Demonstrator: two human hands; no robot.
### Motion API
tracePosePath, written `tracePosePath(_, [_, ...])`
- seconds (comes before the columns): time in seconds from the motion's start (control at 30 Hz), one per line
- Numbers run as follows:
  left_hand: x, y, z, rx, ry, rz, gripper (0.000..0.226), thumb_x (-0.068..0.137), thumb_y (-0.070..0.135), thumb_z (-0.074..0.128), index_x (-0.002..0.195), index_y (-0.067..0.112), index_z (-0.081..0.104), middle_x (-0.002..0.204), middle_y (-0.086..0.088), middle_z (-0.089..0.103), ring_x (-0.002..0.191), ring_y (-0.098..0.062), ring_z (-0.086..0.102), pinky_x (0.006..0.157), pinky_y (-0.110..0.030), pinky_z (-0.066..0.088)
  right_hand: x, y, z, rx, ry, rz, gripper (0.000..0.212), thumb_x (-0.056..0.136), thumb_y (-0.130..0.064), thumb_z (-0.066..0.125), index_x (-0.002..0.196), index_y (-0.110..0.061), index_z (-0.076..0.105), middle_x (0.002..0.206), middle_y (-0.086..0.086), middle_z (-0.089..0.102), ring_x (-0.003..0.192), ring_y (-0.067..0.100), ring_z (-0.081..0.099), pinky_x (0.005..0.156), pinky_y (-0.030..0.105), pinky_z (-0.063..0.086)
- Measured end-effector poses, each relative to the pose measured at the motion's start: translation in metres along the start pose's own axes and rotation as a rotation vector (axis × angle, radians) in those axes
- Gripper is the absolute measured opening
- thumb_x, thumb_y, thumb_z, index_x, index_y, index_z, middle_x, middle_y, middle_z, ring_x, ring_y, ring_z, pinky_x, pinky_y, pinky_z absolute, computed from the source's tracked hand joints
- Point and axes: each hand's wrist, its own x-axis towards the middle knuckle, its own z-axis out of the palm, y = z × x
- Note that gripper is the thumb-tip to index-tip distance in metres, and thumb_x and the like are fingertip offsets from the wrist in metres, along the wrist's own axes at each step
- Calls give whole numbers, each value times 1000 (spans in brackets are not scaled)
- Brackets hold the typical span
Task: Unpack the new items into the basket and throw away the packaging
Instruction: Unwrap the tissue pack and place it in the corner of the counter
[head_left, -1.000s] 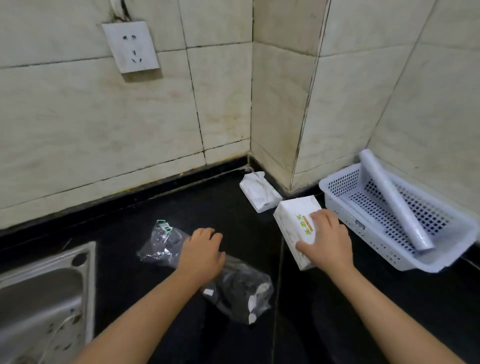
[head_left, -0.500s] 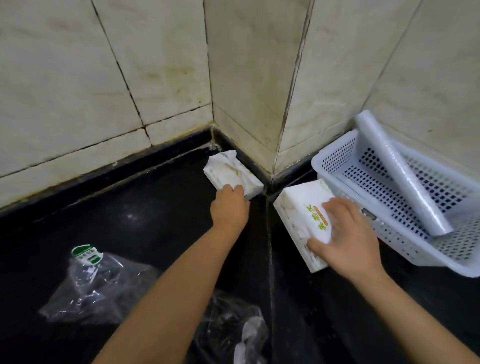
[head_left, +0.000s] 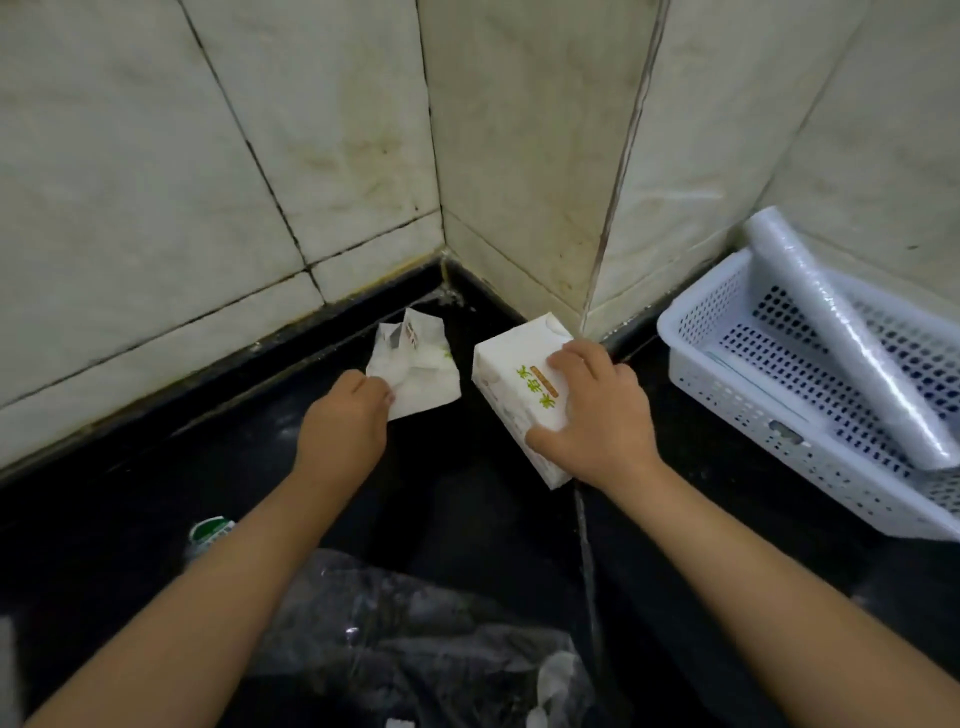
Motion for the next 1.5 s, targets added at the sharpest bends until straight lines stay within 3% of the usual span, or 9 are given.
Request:
tracePosePath(0.13, [-19,-17,-17,39,23,13,15,62,-4,65,49,-6,58,49,-21,58,32,-29,54,27,-17,36,33,-34,24,-39,-74,-62,74,68,-40,68,130,-14,39,140,6,35,115,36,43,98,43,38])
tracePosePath(0.33, [-34,-12,-2,-23,-21,-15,19,59,-9,73,49,-5,57,49,-21,57,28,-28,51,26,-18,37,67,-36,47,-115,-139,-33,69,71,-39,66,130,-14,39,138,8,35,111,40,43,94,46,39])
tracePosePath(0.73, [-34,16,45,-83,-245,91,42,24,-10,90,46,6,59,46,-9,57,24,-15,47,21,-16,31,74,-24,60,-69,-82,-18,54,85,-41,54,129,-12,43,146,10,30,127,33,34,107,42,23])
tracePosePath(0.83, [-32,21,51,-85,-322,72,23,57,-7,82,68,2,64,72,-12,65,48,-20,61,41,-22,46,71,-22,60,-55,-83,-47,51,91,-39,46,133,-13,38,150,7,26,136,25,24,112,41,18])
tracePosePath(0.87, [-30,21,54,-60,-347,27,10,77,-2,67,86,1,63,91,-13,63,67,-23,64,55,-25,49,69,-21,58,-47,-83,-59,50,92,-37,45,135,-13,36,150,6,26,138,23,21,113,43,17])
tracePosePath(0.93, [-33,19,57,-31,-458,-22,18,94,5,42,105,4,56,111,-10,55,90,-25,59,72,-30,46,61,-19,52,-36,-86,-96,49,92,-33,46,136,-13,35,150,7,26,140,22,20,114,46,20])
tracePosePath(1.23, [-40,38,10,126,-487,-105,31,96,35,41,112,12,53,119,-3,54,106,-19,54,77,-30,48,5,-6,-7,-99,-142,-231,47,89,-23,48,134,-10,40,146,13,35,132,29,33,110,42,30])
tracePosePath(1.37, [-36,67,-37,263,-410,58,33,96,27,39,122,11,49,131,-10,49,119,-26,45,93,-36,41,-27,-11,-52,-238,-216,-200,54,90,-28,46,140,-16,30,148,12,30,133,30,31,108,45,34])
tracePosePath(1.5, [-31,116,-85,276,-353,240,38,96,28,37,129,11,48,144,-12,39,132,-26,34,105,-39,32,-81,-12,-108,-275,-150,-107,54,89,-33,47,138,-15,32,146,12,33,133,31,32,108,46,34])
